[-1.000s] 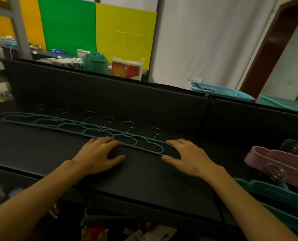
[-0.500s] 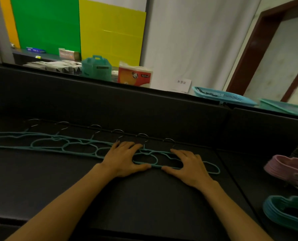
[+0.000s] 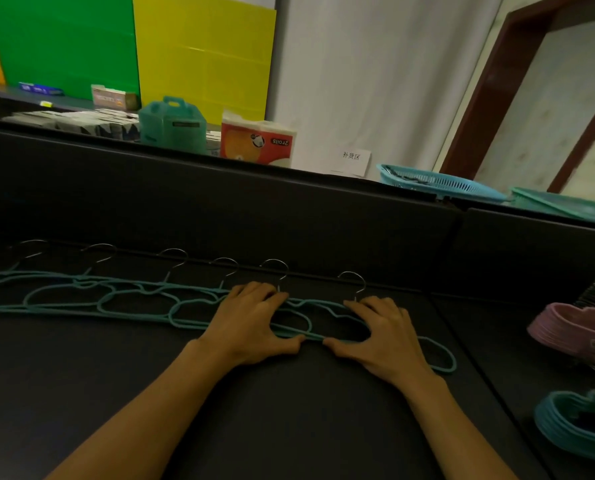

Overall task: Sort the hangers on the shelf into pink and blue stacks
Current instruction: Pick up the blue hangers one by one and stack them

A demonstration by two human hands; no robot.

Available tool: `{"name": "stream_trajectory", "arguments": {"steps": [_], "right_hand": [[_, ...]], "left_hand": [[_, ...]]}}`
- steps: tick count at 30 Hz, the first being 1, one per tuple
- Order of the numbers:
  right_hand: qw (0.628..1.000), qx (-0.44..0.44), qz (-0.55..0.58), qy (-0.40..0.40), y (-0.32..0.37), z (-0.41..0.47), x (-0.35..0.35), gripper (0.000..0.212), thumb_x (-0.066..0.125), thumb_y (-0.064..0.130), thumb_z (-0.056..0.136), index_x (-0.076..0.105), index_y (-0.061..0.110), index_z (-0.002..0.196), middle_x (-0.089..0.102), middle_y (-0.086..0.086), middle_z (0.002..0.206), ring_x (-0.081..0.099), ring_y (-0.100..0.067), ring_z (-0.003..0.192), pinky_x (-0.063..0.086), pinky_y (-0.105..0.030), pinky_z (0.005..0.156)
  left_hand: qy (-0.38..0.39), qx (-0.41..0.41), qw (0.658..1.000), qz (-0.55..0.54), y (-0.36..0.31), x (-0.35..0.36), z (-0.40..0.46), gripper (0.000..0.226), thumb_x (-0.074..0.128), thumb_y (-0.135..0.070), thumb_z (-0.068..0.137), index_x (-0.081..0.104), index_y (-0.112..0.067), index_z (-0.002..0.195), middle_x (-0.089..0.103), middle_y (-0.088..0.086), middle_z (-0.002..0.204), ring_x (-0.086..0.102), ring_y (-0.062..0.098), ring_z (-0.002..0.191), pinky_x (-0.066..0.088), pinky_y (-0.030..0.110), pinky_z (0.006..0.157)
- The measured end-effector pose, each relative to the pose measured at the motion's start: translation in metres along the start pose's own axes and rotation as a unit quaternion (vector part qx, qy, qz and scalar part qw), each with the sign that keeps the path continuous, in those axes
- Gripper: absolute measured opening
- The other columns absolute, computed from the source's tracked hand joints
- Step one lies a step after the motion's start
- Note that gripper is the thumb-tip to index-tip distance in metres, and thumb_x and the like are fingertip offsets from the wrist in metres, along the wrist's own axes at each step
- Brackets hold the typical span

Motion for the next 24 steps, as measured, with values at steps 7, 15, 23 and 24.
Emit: {"name": "stream_trajectory", "arguments": {"steps": [7,15,23,24], "right_hand": [[0.998,-0.005,-0.014,-0.059,0.002,-0.002,-0.004,0.095,0.045,0.088,0.064,0.064,0.015,0.123,0.060,0.002,0.114,0.051,-0.017,0.101,0.042,-0.033,0.083],[0.988,-0.020,-0.042,-0.148,0.006,-0.005,-0.006,0.086,0.054,0.077,0.067,0.069,0.005,0.112,0.065,-0.005,0.105,0.057,-0.021,0.097,0.047,-0.036,0.078],[0.975,-0.059,-0.099,-0.189,0.012,-0.014,-0.012,0.083,0.054,0.075,0.071,0.069,0.004,0.111,0.066,-0.007,0.102,0.059,-0.024,0.094,0.047,-0.037,0.077],[0.975,-0.064,-0.101,-0.188,0.013,-0.015,-0.013,0.083,0.054,0.075,0.071,0.069,0.004,0.110,0.065,-0.006,0.101,0.059,-0.024,0.093,0.047,-0.037,0.076]], "left_hand": [[-0.046,-0.009,0.999,0.016,0.002,0.000,0.001,0.107,0.026,-0.086,0.058,0.037,-0.020,0.143,0.042,-0.003,0.137,0.039,0.015,0.124,0.028,0.032,0.104],[-0.078,-0.007,0.997,0.023,-0.003,-0.001,-0.001,0.105,0.029,-0.084,0.059,0.049,-0.014,0.135,0.052,0.002,0.129,0.048,0.020,0.117,0.034,0.038,0.101],[-0.097,-0.015,0.994,0.041,-0.011,-0.006,-0.010,0.087,0.045,-0.077,0.059,0.065,-0.009,0.109,0.064,0.005,0.101,0.062,0.024,0.088,0.050,0.041,0.077],[-0.098,-0.016,0.994,0.045,-0.012,-0.008,-0.012,0.087,0.045,-0.076,0.058,0.066,-0.009,0.108,0.065,0.005,0.099,0.062,0.024,0.086,0.050,0.040,0.076]]}}
Point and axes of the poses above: each hand's wrist, its own z-axis towards the middle knuckle, its own x-axis out of the palm, y = z × x, the point moved 2 cm from there along z, towards the middle knuckle
